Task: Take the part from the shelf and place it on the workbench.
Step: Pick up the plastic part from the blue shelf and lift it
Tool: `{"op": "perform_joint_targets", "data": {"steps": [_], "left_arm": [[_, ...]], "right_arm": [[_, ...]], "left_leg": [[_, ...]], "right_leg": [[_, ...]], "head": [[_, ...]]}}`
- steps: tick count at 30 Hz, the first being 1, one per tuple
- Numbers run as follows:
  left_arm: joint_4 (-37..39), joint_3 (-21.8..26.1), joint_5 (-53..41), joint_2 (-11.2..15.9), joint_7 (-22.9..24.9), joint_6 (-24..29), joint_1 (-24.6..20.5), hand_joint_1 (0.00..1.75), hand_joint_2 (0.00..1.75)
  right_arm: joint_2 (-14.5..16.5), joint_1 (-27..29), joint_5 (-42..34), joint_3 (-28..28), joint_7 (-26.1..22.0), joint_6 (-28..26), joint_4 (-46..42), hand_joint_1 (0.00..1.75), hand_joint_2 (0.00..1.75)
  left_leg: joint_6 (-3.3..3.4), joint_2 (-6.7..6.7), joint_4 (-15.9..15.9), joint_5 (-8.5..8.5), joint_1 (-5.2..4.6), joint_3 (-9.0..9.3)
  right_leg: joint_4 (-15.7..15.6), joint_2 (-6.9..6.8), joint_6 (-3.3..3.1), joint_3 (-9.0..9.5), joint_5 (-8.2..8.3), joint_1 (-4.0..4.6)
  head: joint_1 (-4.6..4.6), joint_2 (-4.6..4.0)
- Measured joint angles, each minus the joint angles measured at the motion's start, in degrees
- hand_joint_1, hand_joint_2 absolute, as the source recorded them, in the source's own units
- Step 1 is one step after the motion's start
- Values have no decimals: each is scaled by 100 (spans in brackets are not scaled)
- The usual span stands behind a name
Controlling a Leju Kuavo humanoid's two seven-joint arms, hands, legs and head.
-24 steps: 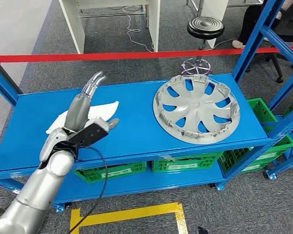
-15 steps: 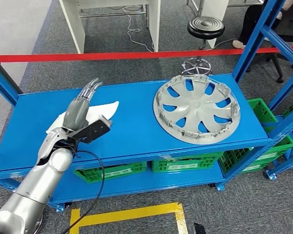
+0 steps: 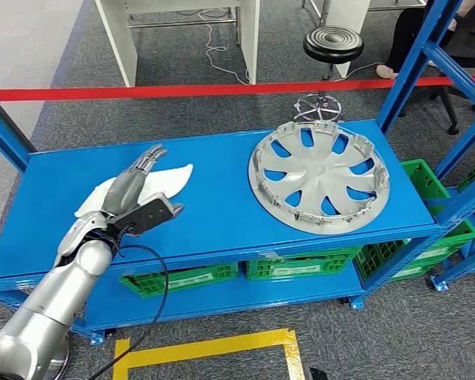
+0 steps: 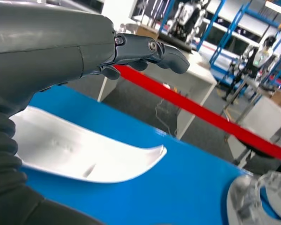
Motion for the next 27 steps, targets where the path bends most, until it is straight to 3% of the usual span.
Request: {"op": "perform_joint_targets", "data": {"steps": [2,6,13,21,27], "left_arm": [[102,0,-3,-8,3,-25,-16,0,0],[352,-9,-154,7,75,-44,-123,0,175],[827,62,-272,-261,28,797,-358,0,175],[1437,116,-375,-544,265,785,-548,0,175],[1886,220,-352,-578,310,672,-562,0,175]], "right_arm": [[2,10,-8,-1,41,-17,3,0,0],[14,15,-38,-2,70,69,8,0,0],[16,10,56,-2,100,201,8,0,0],[16,-7,192,11,341,339,8,0,0],[16,-4,104,8,341,337,8,0,0]], "left_leg": [[0,3,1,0,0,0],[0,0,2,0,0,0],[0,-2,2,0,0,-1],[1,-1,2,0,0,-1],[0,-1,2,0,0,-1]], "right_leg": [[0,3,0,-1,1,0],[0,-5,0,-2,0,1],[0,-7,0,-1,0,1],[0,-4,0,-1,1,0],[0,-4,0,-2,1,2]], "head": [[-1,0],[0,0],[0,0],[0,0],[-1,0]]}}
